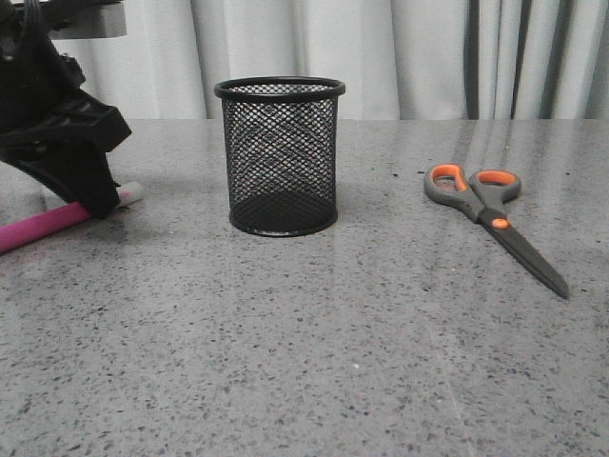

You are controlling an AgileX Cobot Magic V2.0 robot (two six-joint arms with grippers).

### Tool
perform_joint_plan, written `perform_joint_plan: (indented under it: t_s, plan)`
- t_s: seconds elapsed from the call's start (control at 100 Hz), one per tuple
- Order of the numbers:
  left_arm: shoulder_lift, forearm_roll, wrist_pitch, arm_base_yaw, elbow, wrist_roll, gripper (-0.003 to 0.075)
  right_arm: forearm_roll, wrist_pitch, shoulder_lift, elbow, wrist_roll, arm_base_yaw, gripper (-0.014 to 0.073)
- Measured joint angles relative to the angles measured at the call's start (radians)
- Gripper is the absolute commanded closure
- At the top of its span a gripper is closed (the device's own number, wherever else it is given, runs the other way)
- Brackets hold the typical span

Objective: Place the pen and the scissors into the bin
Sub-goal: 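Close the left gripper on the pink marker and lift it, then lower the pink marker into the mesh cup and open the left gripper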

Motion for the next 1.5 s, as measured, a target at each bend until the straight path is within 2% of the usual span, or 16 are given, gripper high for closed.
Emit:
perform_joint_plan:
  t_s: [0.27, 0.44, 0.7, 0.87, 1.05, 1.29, 1.5]
  plan:
    - [-0.015, 0.056, 0.000, -0.016, 0.002, -0.062, 0.0740, 0.000, 0.000, 0.000, 0.000, -0.002, 0.000, 0.0286]
    - [-0.124, 0.067, -0.007, -0.018, 0.018, -0.067, 0.0740, 0.000, 0.000, 0.000, 0.000, -0.002, 0.000, 0.0286]
    - [-0.342, -0.033, -0.274, -0.043, 0.018, -0.058, 0.0740, 0.000, 0.000, 0.000, 0.000, -0.002, 0.000, 0.0286]
    - [-0.360, -0.122, -0.486, -0.179, 0.018, -0.044, 0.0740, 0.000, 0.000, 0.000, 0.000, -0.002, 0.000, 0.0286]
    - [-0.274, -0.144, -0.686, -0.317, 0.018, -0.038, 0.0740, 0.000, 0.000, 0.000, 0.000, -0.002, 0.000, 0.0286]
    - [-0.131, -0.152, -0.819, -0.372, 0.018, -0.037, 0.0740, 0.000, 0.000, 0.000, 0.000, -0.002, 0.000, 0.0286]
    - [-0.076, -0.155, -0.851, -0.383, 0.018, -0.037, 0.0740, 0.000, 0.000, 0.000, 0.000, -0.002, 0.000, 0.0286]
